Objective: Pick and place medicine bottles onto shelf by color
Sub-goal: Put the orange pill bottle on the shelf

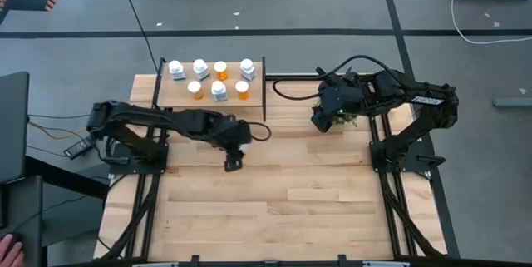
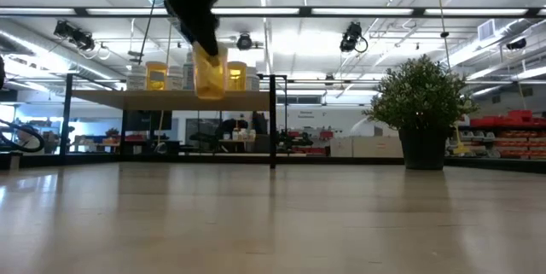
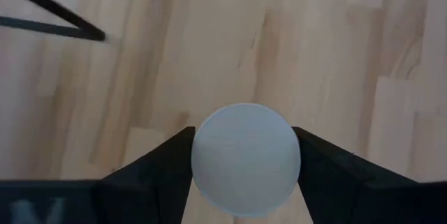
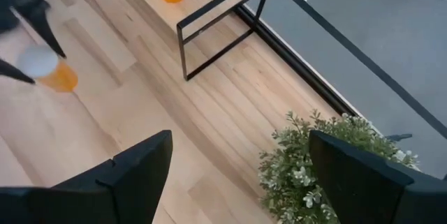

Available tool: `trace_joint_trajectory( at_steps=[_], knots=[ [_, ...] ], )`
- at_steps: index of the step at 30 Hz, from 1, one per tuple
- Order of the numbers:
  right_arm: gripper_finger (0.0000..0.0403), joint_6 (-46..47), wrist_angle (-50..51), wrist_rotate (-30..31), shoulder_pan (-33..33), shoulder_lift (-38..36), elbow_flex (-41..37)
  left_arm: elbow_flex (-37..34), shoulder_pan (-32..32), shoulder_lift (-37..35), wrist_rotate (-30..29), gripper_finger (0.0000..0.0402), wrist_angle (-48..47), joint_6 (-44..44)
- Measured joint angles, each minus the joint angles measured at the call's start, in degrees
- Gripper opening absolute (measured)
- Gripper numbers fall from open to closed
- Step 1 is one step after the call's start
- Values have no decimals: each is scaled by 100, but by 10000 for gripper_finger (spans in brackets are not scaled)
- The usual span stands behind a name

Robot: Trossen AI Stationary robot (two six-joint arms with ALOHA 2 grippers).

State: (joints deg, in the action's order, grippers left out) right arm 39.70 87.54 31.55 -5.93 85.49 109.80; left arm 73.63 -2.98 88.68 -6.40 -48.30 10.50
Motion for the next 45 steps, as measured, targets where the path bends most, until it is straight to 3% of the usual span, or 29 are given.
trace_joint_trajectory(
  at_steps=[12, 21, 45],
  knots=[
    [342, 89, 70, 65, 0, -4, -125, 3, 100, -1310, -606, 226, -945, 512],
    [342, 467, 56, -9, -249, 2, -852, 4, 192, -2066, -1013, 222, -1579, 1141],
    [342, 2918, 75, 315, -962, -4, -1056, -3, 190, -2838, -1117, 227, -1800, 1692]
  ],
)
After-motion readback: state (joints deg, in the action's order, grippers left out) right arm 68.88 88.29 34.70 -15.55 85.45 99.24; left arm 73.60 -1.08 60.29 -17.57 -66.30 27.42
